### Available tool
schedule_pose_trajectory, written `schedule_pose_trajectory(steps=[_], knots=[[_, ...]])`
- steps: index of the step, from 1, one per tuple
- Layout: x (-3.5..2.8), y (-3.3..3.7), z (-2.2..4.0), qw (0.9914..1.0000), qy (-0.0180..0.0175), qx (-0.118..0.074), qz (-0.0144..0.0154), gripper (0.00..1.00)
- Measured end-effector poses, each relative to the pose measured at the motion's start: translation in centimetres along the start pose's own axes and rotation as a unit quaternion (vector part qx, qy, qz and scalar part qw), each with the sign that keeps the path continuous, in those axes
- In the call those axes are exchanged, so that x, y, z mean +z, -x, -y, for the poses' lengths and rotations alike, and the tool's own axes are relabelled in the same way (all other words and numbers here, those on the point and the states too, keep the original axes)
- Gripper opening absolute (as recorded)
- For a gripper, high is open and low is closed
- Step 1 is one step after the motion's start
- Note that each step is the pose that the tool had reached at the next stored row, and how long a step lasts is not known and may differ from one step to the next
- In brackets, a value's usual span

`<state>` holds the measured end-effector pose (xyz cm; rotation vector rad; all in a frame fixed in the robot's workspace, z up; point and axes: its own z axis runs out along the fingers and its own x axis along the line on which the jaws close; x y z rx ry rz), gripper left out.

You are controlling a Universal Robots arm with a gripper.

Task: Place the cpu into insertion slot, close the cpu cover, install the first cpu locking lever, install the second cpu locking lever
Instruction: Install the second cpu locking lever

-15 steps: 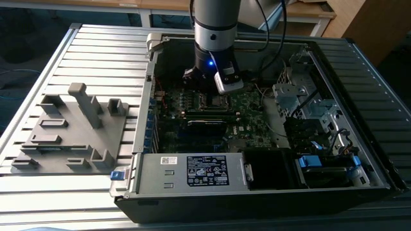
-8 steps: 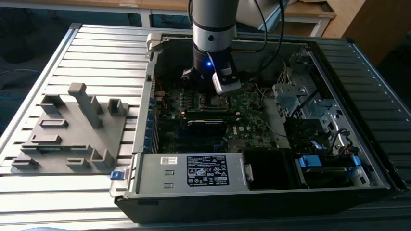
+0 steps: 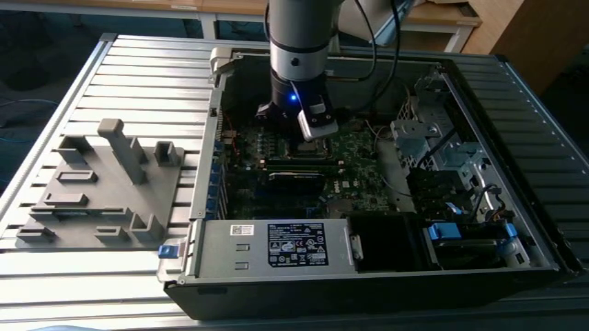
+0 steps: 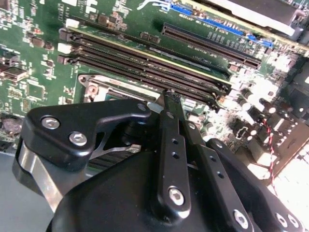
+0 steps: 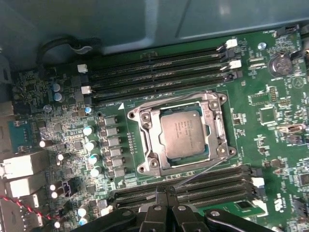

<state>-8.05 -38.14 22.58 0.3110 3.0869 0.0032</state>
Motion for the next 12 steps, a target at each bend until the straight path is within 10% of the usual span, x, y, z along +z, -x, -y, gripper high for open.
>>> schedule_pose_trajectory(steps=[12], knots=[[1.67, -0.51, 0.1, 1.0, 0.0, 0.0, 0.0, 0.11]])
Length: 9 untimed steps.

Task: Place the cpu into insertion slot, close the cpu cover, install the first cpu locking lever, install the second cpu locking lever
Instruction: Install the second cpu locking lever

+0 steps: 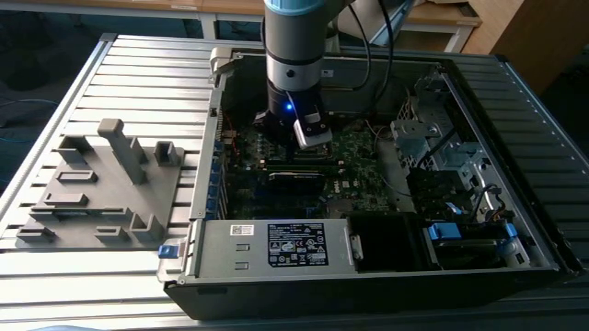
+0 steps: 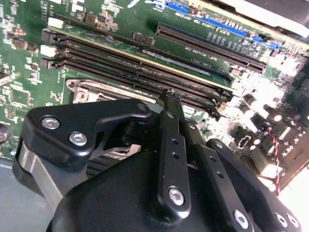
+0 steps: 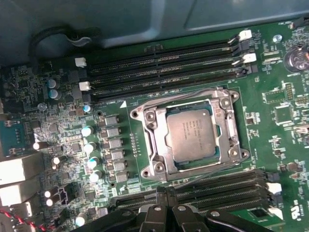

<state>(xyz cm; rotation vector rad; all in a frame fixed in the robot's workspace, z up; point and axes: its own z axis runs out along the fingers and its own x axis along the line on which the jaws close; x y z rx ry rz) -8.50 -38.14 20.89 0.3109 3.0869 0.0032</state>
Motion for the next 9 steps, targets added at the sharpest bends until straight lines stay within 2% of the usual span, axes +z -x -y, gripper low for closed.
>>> schedule_pose_trajectory(steps=[4, 9], knots=[[0.13, -0.1, 0.02, 1.0, 0.0003, 0.0, -0.0001, 0.11], [0.26, -0.43, 0.09, 0.99998, 0.0059, 0.0, -0.0012, 0.11]])
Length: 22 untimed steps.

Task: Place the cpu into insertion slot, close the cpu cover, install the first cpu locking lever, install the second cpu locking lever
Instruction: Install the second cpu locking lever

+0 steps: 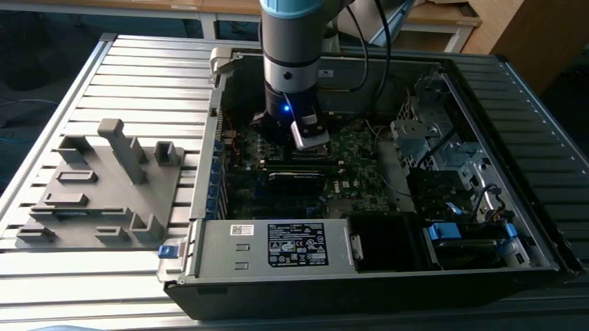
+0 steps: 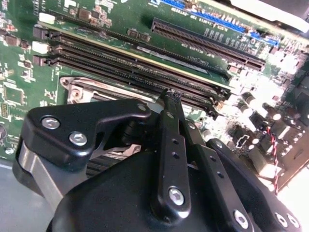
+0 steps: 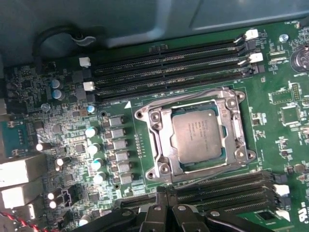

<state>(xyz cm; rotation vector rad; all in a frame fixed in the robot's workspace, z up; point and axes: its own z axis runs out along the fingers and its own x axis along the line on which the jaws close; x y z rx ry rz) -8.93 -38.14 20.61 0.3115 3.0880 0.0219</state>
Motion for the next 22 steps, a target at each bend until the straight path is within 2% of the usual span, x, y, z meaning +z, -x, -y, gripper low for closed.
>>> schedule_pose_trajectory(steps=[3, 6, 11, 19, 22], knots=[[0.08, -0.16, 0.04, 0.99998, 0.0056, 0.0, -0.0011, 0.11], [0.15, -0.18, 0.04, 0.99997, 0.0081, 0.0, -0.0016, 0.11], [0.31, -0.24, 0.05, 0.99982, 0.0185, 0.001, -0.0038, 0.11], [0.59, -0.31, 0.07, 0.99943, 0.033, 0.001, -0.0067, 0.11], [0.7, -0.33, 0.08, 0.99929, 0.0368, 0.001, -0.0075, 0.11]])
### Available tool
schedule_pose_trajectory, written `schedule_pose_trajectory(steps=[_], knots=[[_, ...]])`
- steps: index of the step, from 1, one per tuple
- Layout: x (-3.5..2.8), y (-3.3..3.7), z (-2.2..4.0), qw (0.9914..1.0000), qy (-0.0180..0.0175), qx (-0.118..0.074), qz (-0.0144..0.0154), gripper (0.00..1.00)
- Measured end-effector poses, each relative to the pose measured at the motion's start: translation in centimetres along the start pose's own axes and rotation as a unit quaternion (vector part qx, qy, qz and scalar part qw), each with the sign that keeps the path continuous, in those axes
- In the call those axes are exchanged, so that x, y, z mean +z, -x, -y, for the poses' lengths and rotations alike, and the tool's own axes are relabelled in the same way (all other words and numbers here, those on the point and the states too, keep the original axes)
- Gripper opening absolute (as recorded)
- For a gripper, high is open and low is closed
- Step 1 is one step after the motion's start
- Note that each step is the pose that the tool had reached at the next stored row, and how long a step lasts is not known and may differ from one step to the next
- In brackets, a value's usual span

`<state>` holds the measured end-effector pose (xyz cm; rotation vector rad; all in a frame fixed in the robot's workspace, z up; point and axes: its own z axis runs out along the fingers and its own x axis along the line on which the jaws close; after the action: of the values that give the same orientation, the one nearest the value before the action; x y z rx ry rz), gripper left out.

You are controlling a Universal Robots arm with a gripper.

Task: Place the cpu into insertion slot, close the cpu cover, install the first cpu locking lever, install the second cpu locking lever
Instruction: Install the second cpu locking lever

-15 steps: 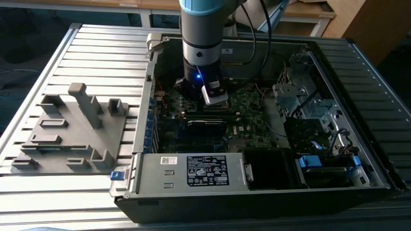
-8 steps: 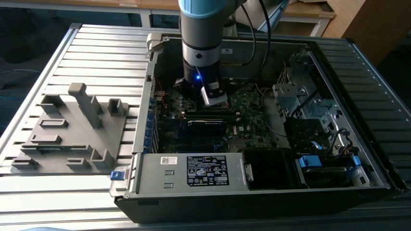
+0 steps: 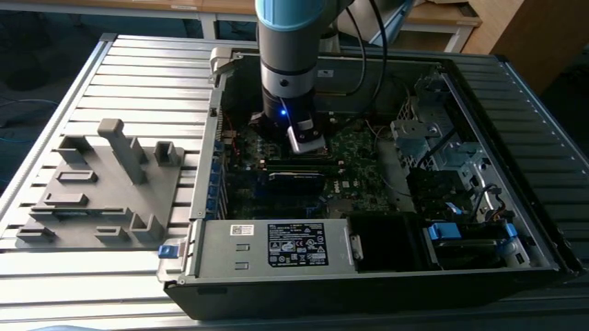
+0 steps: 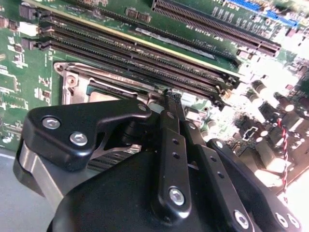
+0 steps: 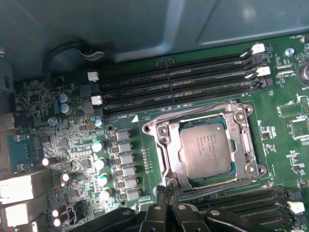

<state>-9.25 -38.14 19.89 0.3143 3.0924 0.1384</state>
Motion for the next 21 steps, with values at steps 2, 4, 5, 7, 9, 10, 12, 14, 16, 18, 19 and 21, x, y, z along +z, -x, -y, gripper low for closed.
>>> schedule_pose_trajectory(steps=[2, 4, 5, 7, 9, 10, 12, 14, 16, 18, 19, 21], knots=[[0.06, -0.01, 0.0, 0.99999, 0.0044, 0.0, -0.0008, 0.11], [0.11, -0.02, 0.0, 0.99998, 0.0069, 0.0, -0.0013, 0.11], [0.15, -0.02, 0.01, 0.99997, 0.0073, 0.0, -0.0014, 0.11], [0.24, -0.02, 0.06, 0.99997, 0.0075, 0.0, -0.0014, 0.11], [0.32, -0.05, 0.13, 0.99997, 0.0072, 0.0, -0.0015, 0.11], [0.34, -0.06, 0.16, 0.99997, 0.0072, 0.0, -0.0015, 0.11], [0.35, -0.09, 0.19, 0.99997, 0.0073, 0.0, -0.0014, 0.11], [0.35, -0.11, 0.2, 0.99997, 0.0074, 0.0, -0.0014, 0.11], [0.31, -0.12, 0.2, 0.99997, 0.0075, 0.0, -0.0014, 0.11], [-0.16, -0.11, 0.16, 0.99997, 0.0073, 0.0, -0.0014, 0.11], [-0.45, -0.1, 0.13, 0.99997, 0.0073, 0.0, -0.0014, 0.11], [-0.9, -0.09, 0.09, 0.99997, 0.0073, 0.0, -0.0015, 0.11]])
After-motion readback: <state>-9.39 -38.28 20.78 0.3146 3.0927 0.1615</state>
